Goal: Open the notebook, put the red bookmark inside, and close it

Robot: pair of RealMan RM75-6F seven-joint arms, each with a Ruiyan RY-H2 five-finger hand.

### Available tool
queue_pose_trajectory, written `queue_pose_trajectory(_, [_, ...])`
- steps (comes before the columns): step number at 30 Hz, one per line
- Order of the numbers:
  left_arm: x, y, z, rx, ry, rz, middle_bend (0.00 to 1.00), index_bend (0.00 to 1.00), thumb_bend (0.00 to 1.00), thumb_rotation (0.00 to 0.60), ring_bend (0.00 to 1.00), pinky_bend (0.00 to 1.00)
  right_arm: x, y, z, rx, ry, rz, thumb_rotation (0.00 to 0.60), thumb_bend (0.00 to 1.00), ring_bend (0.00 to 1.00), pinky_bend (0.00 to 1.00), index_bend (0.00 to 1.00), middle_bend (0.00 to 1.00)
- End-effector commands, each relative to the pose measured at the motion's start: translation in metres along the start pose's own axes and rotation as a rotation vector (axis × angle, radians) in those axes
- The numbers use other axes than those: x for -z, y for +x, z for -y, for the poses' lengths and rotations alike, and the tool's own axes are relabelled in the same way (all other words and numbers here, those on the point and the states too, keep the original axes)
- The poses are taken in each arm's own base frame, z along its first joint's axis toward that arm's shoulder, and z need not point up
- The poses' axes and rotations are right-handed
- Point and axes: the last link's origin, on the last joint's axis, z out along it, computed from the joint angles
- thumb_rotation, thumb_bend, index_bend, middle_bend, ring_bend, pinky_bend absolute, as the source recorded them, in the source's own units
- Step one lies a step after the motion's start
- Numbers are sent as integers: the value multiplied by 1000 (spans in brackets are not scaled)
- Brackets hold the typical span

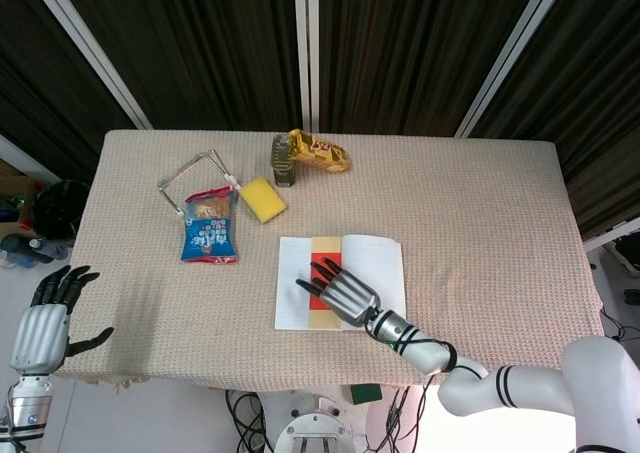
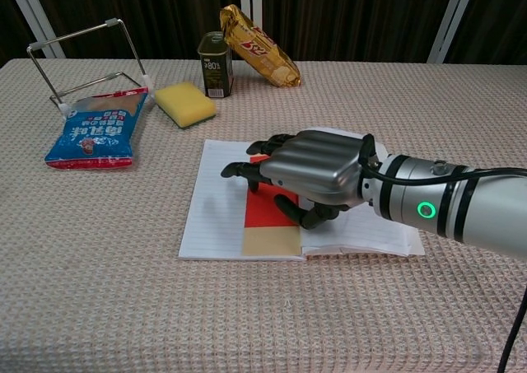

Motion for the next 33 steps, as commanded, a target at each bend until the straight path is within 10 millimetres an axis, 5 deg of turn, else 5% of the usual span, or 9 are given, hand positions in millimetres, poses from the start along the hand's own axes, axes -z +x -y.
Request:
queue_pose_trajectory(1, [-1, -1, -1, 1, -3, 2, 154, 220, 0, 600, 82, 115, 5, -2, -2, -2, -4, 4, 600, 753, 8, 82, 8, 233])
queue_pose_trajectory(24, [-4, -1, -4, -1, -12, 3, 153, 220, 0, 600, 82, 115, 23, 7, -9, -14, -14, -73, 600, 723, 8, 82, 7, 221])
queue_pose_trajectory(28, [-6, 0, -5, -3, -21, 3, 154, 220, 0, 600, 82, 115, 44, 16, -25, -59, -76, -129, 600, 655, 7, 82, 4, 214])
queue_pose_trajectory(33, [-7, -1, -6, -3, -26, 5, 154, 220, 0, 600, 82, 115, 93, 14, -63, -163, -233, -146, 600, 619, 8, 81, 0, 201])
